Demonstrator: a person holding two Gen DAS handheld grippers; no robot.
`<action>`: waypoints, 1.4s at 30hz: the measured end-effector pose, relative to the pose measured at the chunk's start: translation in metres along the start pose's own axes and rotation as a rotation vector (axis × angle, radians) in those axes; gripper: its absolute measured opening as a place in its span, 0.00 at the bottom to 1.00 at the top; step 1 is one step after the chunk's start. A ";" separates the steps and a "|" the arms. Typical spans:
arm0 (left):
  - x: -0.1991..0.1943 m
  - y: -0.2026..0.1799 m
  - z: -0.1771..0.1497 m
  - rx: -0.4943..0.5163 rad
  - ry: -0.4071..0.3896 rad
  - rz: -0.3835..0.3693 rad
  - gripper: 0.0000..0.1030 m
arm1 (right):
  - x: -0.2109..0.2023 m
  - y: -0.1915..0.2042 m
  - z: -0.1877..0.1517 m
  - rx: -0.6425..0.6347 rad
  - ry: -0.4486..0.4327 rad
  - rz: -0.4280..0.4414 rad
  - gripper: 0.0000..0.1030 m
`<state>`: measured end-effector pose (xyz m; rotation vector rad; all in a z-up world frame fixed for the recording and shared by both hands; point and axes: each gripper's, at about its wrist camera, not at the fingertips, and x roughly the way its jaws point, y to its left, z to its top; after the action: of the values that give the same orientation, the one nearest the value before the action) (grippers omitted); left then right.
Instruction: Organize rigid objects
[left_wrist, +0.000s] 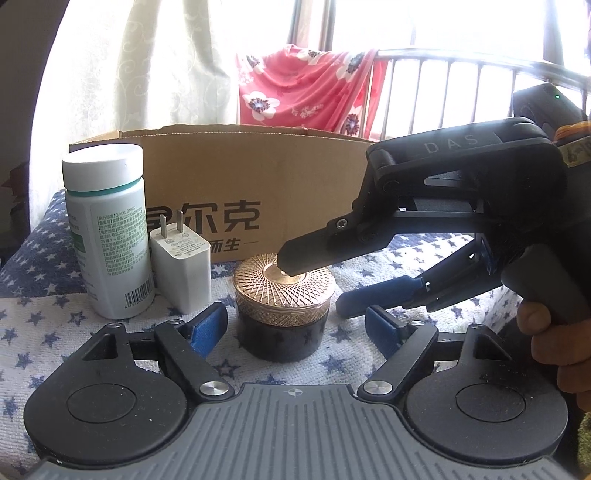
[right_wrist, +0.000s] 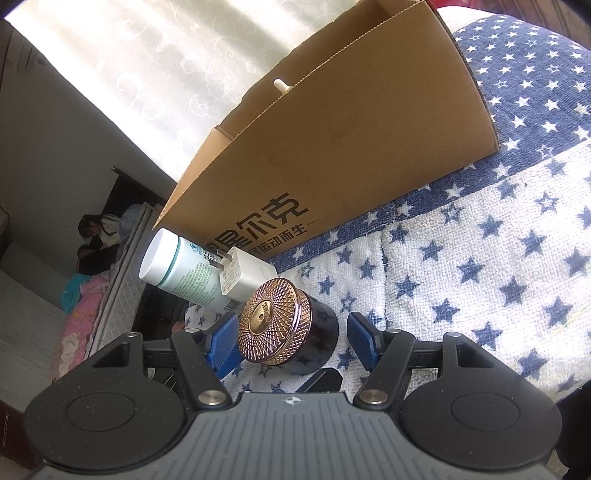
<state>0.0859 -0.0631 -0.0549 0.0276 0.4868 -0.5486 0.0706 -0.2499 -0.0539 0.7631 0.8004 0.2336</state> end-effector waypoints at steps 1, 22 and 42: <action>0.001 0.000 0.001 -0.002 -0.001 -0.001 0.74 | 0.000 -0.001 0.000 -0.002 -0.003 0.001 0.64; 0.006 -0.004 0.032 -0.060 -0.017 0.036 0.55 | -0.007 0.016 0.007 -0.101 -0.038 0.038 0.50; 0.101 0.054 0.214 -0.160 0.166 -0.003 0.54 | 0.002 0.069 0.208 -0.303 -0.007 -0.023 0.50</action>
<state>0.2820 -0.1001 0.0838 -0.0814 0.6915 -0.5114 0.2277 -0.3093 0.0870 0.4694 0.7454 0.3229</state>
